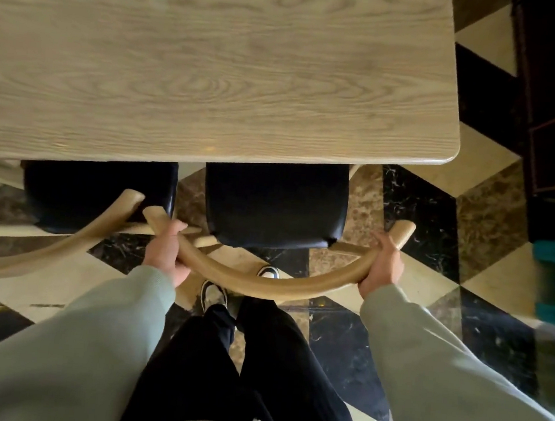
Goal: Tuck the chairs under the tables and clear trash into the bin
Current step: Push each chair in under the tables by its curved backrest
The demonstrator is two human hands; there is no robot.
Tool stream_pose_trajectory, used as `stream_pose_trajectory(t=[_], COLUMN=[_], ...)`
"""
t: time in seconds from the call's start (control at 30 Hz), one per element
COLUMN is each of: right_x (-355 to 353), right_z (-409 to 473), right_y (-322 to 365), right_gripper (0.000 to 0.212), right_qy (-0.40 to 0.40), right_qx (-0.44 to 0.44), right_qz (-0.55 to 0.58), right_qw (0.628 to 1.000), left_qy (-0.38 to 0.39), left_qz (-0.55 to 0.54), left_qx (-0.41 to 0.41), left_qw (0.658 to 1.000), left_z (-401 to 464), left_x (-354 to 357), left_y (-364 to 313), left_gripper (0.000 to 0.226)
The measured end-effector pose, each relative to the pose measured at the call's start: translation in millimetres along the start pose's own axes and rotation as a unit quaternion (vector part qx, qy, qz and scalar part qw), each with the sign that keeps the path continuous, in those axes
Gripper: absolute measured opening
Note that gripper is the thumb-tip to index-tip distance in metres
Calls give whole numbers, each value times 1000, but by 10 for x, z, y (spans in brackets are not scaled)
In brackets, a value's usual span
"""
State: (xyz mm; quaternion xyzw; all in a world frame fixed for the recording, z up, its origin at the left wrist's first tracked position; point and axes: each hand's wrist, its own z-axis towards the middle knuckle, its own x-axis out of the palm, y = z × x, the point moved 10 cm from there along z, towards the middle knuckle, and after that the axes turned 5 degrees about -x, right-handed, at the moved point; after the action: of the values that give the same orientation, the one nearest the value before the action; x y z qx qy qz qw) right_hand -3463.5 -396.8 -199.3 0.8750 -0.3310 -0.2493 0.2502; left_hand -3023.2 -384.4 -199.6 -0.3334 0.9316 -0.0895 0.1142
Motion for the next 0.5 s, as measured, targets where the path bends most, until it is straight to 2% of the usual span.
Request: stream_pose_trajectory(t=[0.07,0.13,0.27,0.3,0.4,0.5], right_x=[58,132,215,245,388,495], right_z=[-2,14,47,83,138,130], right_y=[40,85,297,393,639,804], right_gripper=[27,21,29,31,31,32], right_qy=[-1,7,16,19,23,17], right_qx=[3,3,-23,-29,-37,-55], right_qz=[2,5,8,9,14,14], right_qw=[1000,1000,1000,999,999,998], left_qy=[-6,-9,27,27,3,6], left_qz=[2,-7,7,6,-40,-46], left_qx=[9,12,23,32,38,53], left_qw=[1000,1000,999,999,998,998], left_z=[8,36,51,29,-60,-81], left_x=[2,8,226,280,325,418], left_y=[-70,-151,-233,-263,-395,-570], left_gripper=[44,40,6,7,30,32])
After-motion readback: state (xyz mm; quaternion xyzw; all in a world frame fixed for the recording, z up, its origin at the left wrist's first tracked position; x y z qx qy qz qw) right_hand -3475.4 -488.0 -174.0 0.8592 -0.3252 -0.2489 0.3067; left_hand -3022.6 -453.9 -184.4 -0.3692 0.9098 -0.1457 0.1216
